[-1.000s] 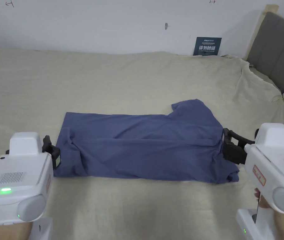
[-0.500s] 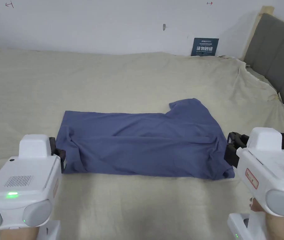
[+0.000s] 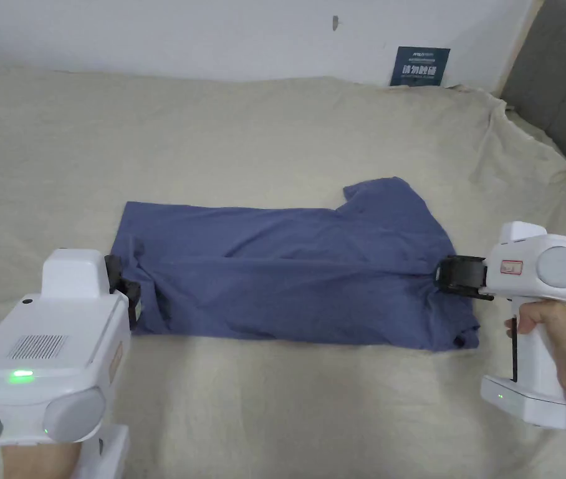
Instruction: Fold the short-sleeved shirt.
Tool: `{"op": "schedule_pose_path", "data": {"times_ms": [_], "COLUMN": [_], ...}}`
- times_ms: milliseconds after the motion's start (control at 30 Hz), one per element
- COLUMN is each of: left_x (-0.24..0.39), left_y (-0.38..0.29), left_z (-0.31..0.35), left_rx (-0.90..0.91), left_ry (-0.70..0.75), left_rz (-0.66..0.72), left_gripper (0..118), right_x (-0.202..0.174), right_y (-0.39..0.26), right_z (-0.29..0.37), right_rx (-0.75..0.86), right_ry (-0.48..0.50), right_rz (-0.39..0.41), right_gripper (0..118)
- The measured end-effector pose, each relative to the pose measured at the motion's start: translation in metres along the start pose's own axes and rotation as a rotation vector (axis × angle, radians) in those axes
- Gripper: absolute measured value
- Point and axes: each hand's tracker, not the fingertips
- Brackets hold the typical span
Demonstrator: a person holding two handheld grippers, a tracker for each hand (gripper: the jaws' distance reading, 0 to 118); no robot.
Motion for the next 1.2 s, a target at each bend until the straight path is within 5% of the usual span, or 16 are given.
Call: {"op": "schedule_pose_path", "data": {"times_ms": [267, 367, 433, 500, 567, 633, 700, 733, 800, 833, 1067, 1200], "left_x": [0.001, -0.001, -0.002, -0.004, -0.010, -0.022, -0.036, -0.041, -0.049, -0.052, -0.060, -0.066], "left_y": [-0.003, -0.007, -0.010, -0.012, -0.012, -0.007, -0.001, 0.002, 0.008, 0.010, -0.002, -0.018], "left_z": [-0.028, -0.039, -0.046, -0.054, -0.069, -0.089, -0.111, -0.120, -0.139, -0.147, -0.196, -0.205], "left_rx": [-0.048, -0.074, -0.098, -0.151, -0.231, -0.323, -0.412, -0.452, -0.513, -0.533, -0.794, -0.869], "left_ry": [0.002, 0.003, 0.010, 0.027, 0.027, 0.022, 0.008, 0.012, 0.030, 0.027, 0.113, 0.180], "left_rz": [0.014, 0.026, 0.028, 0.054, 0.111, 0.171, 0.264, 0.296, 0.283, 0.262, 0.123, 0.122], "left_gripper": [0, 0, 0, 0, 18, 54, 62, 80, 111, 115, 113, 83], "right_x": [0.001, 0.002, 0.002, 0.003, 0.002, 0.005, 0.007, 0.007, 0.007, 0.006, 0.003, 0.003], "right_y": [-0.014, -0.020, -0.024, -0.027, -0.028, -0.024, -0.021, -0.020, -0.016, -0.015, -0.007, -0.008], "right_z": [-0.066, -0.077, -0.082, -0.085, -0.085, -0.084, -0.080, -0.077, -0.073, -0.071, -0.068, -0.069], "right_rx": [-0.218, -0.226, -0.240, -0.253, -0.248, -0.252, -0.251, -0.246, -0.229, -0.225, -0.214, -0.221], "right_ry": [-0.171, -0.161, -0.154, -0.103, -0.108, -0.102, -0.090, -0.087, -0.081, -0.079, -0.076, -0.081], "right_rz": [0.032, -0.009, -0.025, -0.054, -0.073, -0.068, -0.068, -0.067, -0.052, -0.045, -0.006, 0.004], "right_gripper": [96, 60, 23, 7, 5, 5, 5, 5, 5, 5, 5, 5]}}
